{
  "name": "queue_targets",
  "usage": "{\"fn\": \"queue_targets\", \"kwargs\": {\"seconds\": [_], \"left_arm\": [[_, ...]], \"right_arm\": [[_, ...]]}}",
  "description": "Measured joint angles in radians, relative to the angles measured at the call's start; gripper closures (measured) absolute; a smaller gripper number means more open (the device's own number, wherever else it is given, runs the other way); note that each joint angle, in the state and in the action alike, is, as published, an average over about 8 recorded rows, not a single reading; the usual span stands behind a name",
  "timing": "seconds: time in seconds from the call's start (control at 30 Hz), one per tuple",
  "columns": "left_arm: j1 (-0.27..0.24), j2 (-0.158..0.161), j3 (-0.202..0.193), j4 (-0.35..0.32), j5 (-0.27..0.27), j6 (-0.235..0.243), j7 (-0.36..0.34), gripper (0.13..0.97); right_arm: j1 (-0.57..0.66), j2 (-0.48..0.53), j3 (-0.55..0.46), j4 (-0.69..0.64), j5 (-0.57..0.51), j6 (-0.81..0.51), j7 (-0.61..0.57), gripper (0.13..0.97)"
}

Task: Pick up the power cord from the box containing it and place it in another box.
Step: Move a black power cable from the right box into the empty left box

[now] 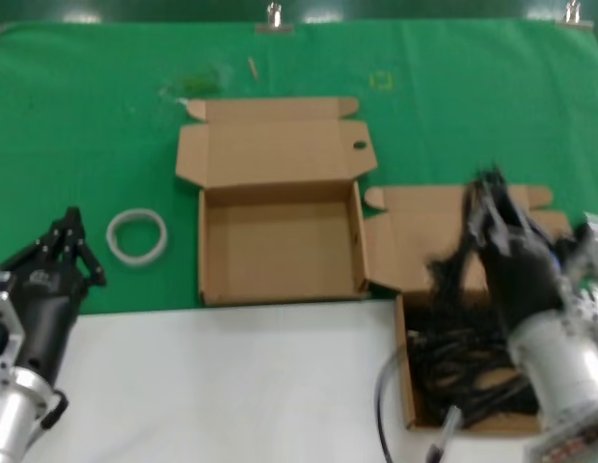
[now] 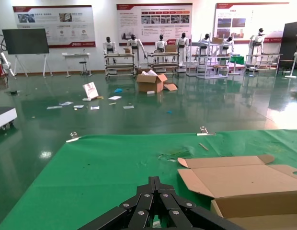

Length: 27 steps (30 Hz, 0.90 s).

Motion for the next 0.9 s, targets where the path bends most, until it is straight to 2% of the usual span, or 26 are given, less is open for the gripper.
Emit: {"fn": "queue_targets", "kwargs": {"seconds": [0.17, 0.33, 0.47, 0.7, 0.9], "left_arm": [[0.0, 0.0, 0.0, 0.0, 0.0, 0.0, 0.0, 0.957], [0.0, 0.0, 0.0, 0.0, 0.0, 0.0, 0.0, 0.957], [0.0, 0.0, 0.0, 0.0, 0.0, 0.0, 0.0, 0.957], [0.0, 0.0, 0.0, 0.0, 0.0, 0.0, 0.0, 0.957], [0.0, 0.0, 0.0, 0.0, 0.0, 0.0, 0.0, 0.957]], "right_arm": [[0.206, -0.03, -0.064, -0.13, 0.058, -0.093, -0.082, 0.885], [0.411, -0.091, -0.167, -0.338, 0.101, -0.194, -0.131, 0.885], [0.527, -0.153, -0.244, -0.52, 0.112, -0.247, -0.129, 0.885], [0.604, -0.265, -0.285, -0.782, 0.059, -0.27, -0.033, 0.885], [0.621, -0.303, -0.31, -0.864, 0.002, -0.239, 0.084, 0.885]]}}
